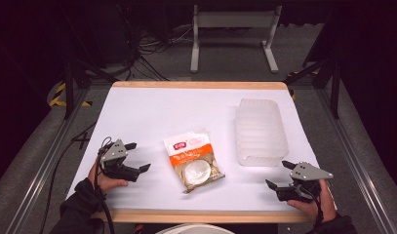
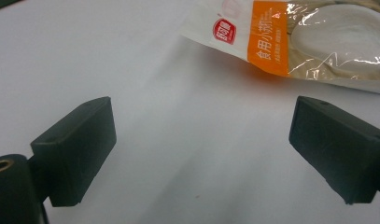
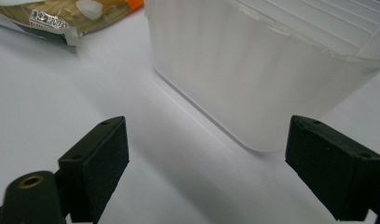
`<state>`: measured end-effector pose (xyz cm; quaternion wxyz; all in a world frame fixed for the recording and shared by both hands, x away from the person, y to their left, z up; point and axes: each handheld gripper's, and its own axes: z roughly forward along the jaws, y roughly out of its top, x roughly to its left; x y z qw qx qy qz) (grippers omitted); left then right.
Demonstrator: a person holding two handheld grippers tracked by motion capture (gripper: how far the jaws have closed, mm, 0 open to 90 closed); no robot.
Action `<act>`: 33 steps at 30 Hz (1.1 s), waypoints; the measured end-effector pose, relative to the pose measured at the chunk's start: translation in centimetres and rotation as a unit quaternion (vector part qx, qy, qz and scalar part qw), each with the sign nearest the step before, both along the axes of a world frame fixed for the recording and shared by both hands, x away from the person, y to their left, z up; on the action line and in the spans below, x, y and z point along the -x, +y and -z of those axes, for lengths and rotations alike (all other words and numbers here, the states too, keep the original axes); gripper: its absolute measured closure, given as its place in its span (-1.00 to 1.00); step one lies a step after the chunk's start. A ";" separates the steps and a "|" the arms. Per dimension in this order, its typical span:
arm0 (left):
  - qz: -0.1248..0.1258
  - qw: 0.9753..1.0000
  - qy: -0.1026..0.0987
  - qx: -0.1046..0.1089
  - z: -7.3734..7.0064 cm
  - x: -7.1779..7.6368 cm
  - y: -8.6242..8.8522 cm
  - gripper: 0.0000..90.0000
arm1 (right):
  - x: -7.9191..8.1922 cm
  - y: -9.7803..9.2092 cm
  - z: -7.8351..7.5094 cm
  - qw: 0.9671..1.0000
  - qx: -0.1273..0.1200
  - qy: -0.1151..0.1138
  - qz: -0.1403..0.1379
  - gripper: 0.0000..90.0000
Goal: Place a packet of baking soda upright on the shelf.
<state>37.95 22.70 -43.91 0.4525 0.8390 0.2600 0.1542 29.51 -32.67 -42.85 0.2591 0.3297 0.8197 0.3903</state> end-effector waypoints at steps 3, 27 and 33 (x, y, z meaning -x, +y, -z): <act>-0.004 1.000 0.017 0.003 0.1 -0.4 -0.2 -0.82 | 0.1 0.0 0.0 1.000 -0.002 0.004 -0.005 -0.65; 0.046 0.990 0.131 0.007 -0.9 -8.9 -7.4 -0.89 | 0.2 1.7 0.8 0.998 0.035 0.029 -0.039 -0.59; 0.079 0.985 0.152 -0.017 -0.5 -10.1 -9.3 -0.83 | 0.2 2.0 1.0 0.997 0.038 0.037 -0.051 -0.59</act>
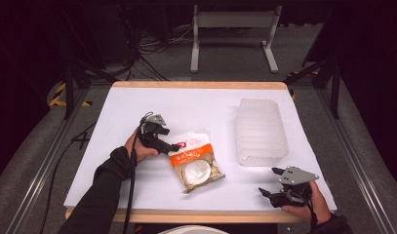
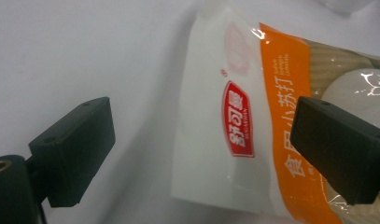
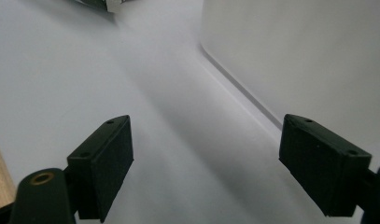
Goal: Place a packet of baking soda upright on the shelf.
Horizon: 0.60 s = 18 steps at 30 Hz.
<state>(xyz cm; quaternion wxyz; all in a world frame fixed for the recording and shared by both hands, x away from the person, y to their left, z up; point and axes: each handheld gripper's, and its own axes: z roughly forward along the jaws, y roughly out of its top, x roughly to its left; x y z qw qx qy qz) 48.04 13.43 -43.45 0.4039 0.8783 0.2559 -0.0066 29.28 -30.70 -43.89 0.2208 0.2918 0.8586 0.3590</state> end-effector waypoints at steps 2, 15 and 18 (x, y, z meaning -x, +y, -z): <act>0.012 1.000 0.005 -0.001 0.1 0.0 -0.3 -0.72 | 0.0 0.1 0.1 1.000 0.003 0.003 -0.004 -0.59; 0.080 0.993 0.030 -0.080 -0.2 0.8 -3.2 0.04 | -0.2 0.7 0.2 1.000 0.007 0.010 -0.019 -0.59; 0.100 0.991 0.019 -0.090 -0.4 1.0 -3.1 0.38 | -0.2 0.7 0.3 1.000 0.011 0.011 -0.018 -0.59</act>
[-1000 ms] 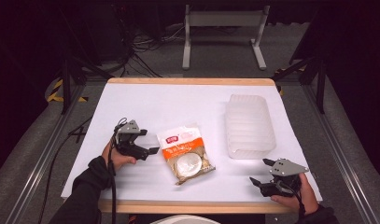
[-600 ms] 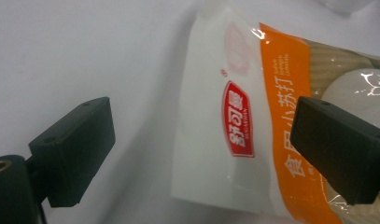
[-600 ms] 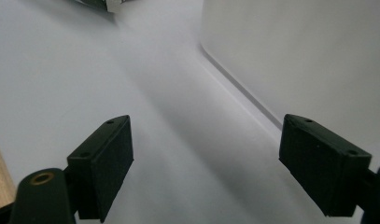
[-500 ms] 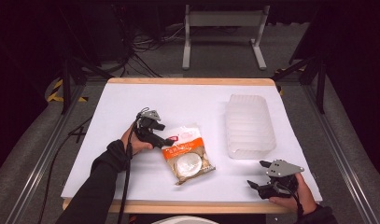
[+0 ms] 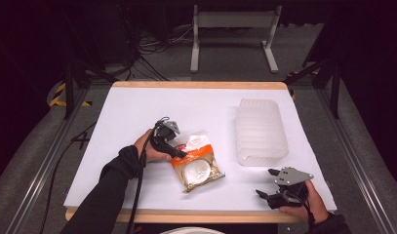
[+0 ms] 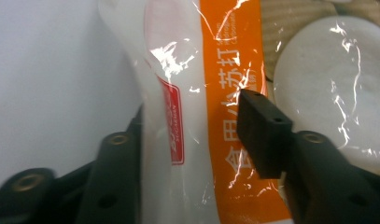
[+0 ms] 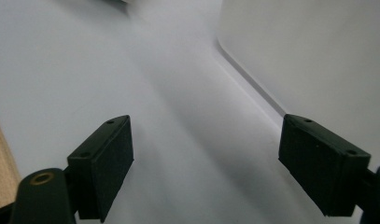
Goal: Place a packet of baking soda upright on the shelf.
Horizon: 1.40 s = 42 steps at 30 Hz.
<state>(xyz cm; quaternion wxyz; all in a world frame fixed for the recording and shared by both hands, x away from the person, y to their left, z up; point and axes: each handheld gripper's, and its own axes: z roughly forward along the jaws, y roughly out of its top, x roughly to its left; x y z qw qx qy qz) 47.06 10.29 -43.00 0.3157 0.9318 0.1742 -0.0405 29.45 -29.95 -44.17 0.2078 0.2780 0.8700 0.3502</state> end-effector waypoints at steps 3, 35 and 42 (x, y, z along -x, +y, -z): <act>0.000 1.000 -0.013 0.008 -0.5 0.1 0.3 0.82 | -0.1 0.0 0.0 1.000 0.001 0.000 0.002 -0.58; 0.048 0.972 -0.185 0.134 -9.7 9.5 -1.3 1.00 | 0.4 -0.3 -0.7 1.000 -0.006 -0.015 0.001 -0.58; 0.054 0.970 -0.200 0.130 -10.5 9.8 -2.0 1.00 | 0.4 -0.3 -0.6 1.000 -0.004 -0.014 0.006 -0.58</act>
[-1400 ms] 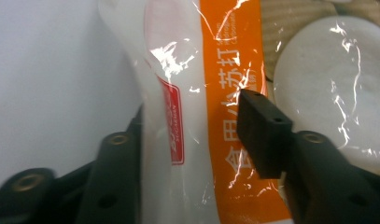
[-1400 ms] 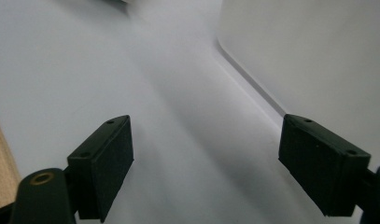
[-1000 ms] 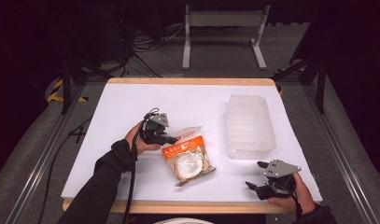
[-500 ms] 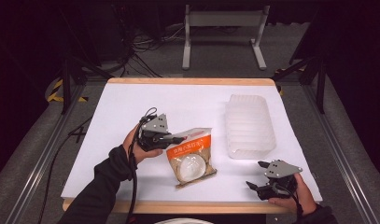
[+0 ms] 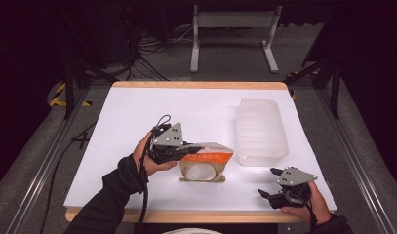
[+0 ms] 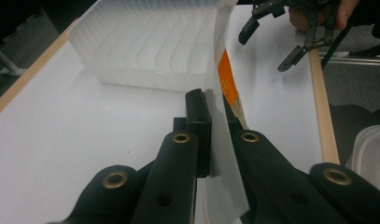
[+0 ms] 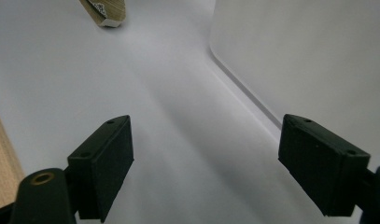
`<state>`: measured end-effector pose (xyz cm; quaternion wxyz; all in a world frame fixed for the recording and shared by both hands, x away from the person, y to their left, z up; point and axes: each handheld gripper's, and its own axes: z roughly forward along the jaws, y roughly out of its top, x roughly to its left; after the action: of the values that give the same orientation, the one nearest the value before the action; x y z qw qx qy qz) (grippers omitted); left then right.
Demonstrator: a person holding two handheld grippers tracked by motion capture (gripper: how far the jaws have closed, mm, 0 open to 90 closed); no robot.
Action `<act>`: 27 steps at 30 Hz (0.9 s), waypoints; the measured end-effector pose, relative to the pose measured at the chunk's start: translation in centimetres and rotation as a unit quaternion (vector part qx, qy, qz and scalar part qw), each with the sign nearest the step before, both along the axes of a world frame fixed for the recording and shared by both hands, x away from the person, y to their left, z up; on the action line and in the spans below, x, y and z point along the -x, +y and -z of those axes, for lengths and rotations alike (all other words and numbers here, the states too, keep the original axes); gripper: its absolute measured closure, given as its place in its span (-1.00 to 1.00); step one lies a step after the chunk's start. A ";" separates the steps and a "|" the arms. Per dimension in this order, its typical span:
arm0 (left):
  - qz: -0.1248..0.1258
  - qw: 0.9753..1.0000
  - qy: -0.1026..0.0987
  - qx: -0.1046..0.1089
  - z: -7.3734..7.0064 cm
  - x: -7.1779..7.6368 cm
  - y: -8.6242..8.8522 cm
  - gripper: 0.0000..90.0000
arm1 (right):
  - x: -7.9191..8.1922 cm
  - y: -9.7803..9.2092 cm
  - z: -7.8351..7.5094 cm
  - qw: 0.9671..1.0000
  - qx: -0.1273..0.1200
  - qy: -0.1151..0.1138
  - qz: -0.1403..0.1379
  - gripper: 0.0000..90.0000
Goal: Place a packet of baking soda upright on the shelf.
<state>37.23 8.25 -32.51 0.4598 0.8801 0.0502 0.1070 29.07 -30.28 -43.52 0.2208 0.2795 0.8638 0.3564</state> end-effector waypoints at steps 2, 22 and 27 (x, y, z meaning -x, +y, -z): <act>-0.002 1.000 -0.003 0.000 -0.1 -0.1 -0.2 1.00 | 0.0 0.0 0.0 1.000 0.001 0.000 0.001 -0.58; -0.005 0.999 -0.004 0.050 -2.2 -2.4 -3.2 1.00 | -0.1 -0.2 0.1 1.000 -0.001 0.002 0.007 -0.59; -0.007 0.997 -0.006 0.076 -3.1 -2.8 -4.3 1.00 | -0.1 -0.2 0.1 1.000 -0.002 0.002 0.008 -0.59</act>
<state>40.07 4.00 -29.43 0.5246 0.8419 0.0613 0.1109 29.18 -30.46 -43.62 0.2216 0.2874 0.8611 0.3561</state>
